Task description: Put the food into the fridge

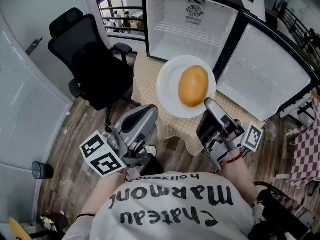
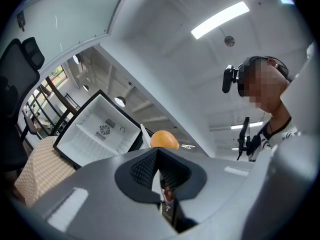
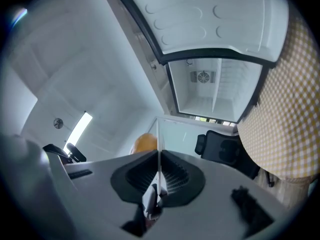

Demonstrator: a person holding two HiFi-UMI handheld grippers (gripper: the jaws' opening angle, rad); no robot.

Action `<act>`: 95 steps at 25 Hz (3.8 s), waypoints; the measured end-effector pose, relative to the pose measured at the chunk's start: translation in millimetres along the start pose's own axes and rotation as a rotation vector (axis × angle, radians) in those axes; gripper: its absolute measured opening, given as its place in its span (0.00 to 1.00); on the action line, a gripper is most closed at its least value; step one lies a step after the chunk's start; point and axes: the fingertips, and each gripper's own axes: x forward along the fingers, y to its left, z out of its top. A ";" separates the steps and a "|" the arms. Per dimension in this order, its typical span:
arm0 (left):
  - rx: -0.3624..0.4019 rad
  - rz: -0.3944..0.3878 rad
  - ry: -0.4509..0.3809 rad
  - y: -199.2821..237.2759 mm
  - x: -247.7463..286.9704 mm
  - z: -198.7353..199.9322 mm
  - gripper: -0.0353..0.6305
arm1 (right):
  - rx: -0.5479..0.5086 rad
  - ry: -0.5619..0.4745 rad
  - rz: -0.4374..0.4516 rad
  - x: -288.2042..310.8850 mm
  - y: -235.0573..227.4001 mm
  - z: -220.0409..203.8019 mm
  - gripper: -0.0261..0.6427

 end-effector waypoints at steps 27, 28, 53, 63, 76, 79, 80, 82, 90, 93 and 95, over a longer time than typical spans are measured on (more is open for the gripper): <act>-0.055 -0.200 0.117 187.3 79.8 91.9 0.06 | -0.101 -0.184 -0.059 152.1 -82.3 67.1 0.08; -0.056 -0.205 0.119 196.1 81.8 95.4 0.06 | -0.104 -0.190 -0.060 158.2 -87.3 68.9 0.08; -0.175 -0.064 0.348 344.0 115.4 -7.1 0.06 | 0.043 -0.263 -0.312 146.8 -250.2 90.5 0.08; -0.255 0.076 0.430 396.9 136.4 -84.7 0.06 | 0.161 -0.297 -0.456 104.1 -336.8 107.0 0.08; -0.284 0.138 0.477 424.8 151.7 -133.8 0.05 | 0.227 -0.350 -0.531 75.5 -384.2 117.0 0.08; -0.283 0.143 0.486 428.2 155.8 -139.1 0.05 | 0.239 -0.369 -0.534 73.4 -388.9 120.2 0.08; -0.285 0.145 0.487 429.4 157.5 -140.6 0.05 | 0.243 -0.377 -0.534 72.9 -390.4 121.5 0.08; -0.287 0.142 0.482 431.8 161.9 -143.4 0.05 | 0.248 -0.391 -0.534 72.2 -393.8 125.2 0.08; -0.279 0.124 0.495 436.6 176.5 -152.4 0.06 | 0.244 -0.422 -0.540 74.5 -400.6 140.7 0.08; -0.262 0.095 0.525 432.1 183.0 -161.5 0.06 | 0.254 -0.434 -0.533 79.5 -401.9 144.6 0.08; -0.265 0.093 0.530 431.0 186.9 -164.4 0.06 | 0.246 -0.437 -0.538 81.6 -401.9 148.1 0.08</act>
